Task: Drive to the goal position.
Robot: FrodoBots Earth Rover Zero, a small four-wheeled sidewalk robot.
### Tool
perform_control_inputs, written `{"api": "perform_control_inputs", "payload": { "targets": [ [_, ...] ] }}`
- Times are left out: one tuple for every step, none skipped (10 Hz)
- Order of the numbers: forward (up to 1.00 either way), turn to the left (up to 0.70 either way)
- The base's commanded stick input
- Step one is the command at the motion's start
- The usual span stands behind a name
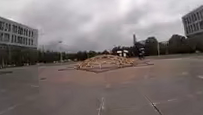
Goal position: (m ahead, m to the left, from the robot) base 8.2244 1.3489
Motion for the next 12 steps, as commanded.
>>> {"api": "perform_control_inputs", "payload": {
  "targets": [
    [0.70, 0.00],
    [0.70, 0.00],
    [0.70, 0.00],
    [0.70, 0.24],
    [0.70, 0.35],
    [0.70, 0.35],
    [0.70, 0.35],
    [0.70, 0.35],
    [0.70, 0.35],
    [0.70, 0.35],
    [0.70, 0.35],
    [0.70, 0.35]
  ]
}}
